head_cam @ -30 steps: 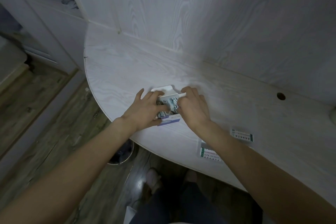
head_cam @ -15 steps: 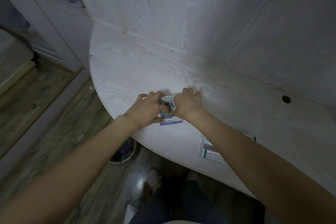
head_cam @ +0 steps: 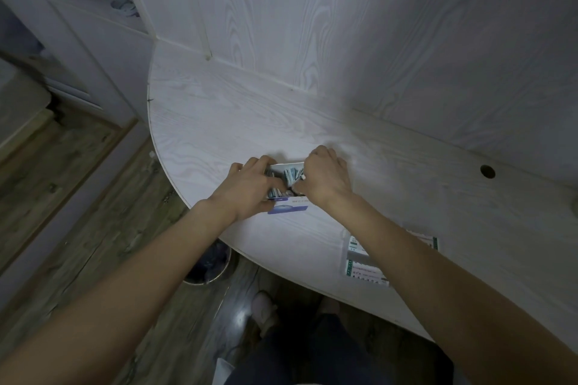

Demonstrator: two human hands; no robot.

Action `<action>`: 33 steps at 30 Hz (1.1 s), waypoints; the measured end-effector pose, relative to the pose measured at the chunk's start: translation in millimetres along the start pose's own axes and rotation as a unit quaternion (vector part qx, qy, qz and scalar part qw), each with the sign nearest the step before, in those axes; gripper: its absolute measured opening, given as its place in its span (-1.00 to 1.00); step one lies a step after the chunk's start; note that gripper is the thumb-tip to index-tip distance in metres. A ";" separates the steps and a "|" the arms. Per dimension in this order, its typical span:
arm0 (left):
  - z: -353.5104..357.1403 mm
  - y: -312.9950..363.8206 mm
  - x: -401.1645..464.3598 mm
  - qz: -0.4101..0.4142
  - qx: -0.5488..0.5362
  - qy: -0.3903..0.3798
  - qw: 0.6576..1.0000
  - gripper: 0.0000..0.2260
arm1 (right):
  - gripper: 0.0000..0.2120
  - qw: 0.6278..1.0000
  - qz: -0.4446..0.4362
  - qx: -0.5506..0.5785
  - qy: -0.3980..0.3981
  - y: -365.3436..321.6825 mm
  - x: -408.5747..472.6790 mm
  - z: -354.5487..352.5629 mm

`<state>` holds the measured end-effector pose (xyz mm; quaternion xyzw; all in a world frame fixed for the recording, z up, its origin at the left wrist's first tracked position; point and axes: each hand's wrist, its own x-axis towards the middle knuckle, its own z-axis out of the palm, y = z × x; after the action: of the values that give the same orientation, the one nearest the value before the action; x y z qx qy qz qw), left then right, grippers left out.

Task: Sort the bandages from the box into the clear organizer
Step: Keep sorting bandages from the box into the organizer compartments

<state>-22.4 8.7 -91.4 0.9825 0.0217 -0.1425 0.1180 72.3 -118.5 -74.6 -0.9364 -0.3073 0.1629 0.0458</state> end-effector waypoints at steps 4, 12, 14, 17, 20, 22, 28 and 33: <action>-3.8 -4.3 3.1 -0.017 -0.019 0.008 1.000 -0.66 | -0.80 0.997 -0.010 0.060 0.053 14.1 -2.7 -10.0; -13.1 4.9 8.0 -0.061 -0.073 0.035 0.995 -0.62 | -0.94 0.946 0.059 0.318 0.024 32.4 -9.4 -22.2; -20.7 13.9 12.0 -0.051 -0.123 0.118 0.984 -0.65 | -0.87 0.923 0.063 0.380 0.026 38.9 -13.7 -25.0; -34.9 30.0 21.0 -0.020 -0.236 0.157 0.959 -0.61 | -0.79 0.898 0.019 0.440 0.017 53.1 -22.5 -35.2; -49.2 50.4 30.4 -0.008 -0.339 0.060 0.939 -0.53 | -0.89 0.874 -0.027 0.485 -0.003 70.0 -34.5 -48.3; -52.8 66.4 38.4 0.005 -0.380 -0.022 0.925 -0.56 | -0.92 0.857 -0.038 0.513 -0.006 84.5 -42.6 -54.5; -46.9 134.7 50.2 -0.007 -0.594 -0.142 0.792 -0.78 | -0.78 0.839 -0.041 0.540 0.049 138.8 -71.2 -60.0; -24.3 182.1 60.1 -0.021 -0.683 -0.135 0.718 -0.72 | -0.75 0.836 0.010 0.542 0.082 186.5 -97.4 -52.9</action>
<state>55.8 -161.9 -44.8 0.6049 0.1179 -0.2226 0.7554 120.6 -325.8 -32.4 -0.7747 -0.1561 0.2262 0.5695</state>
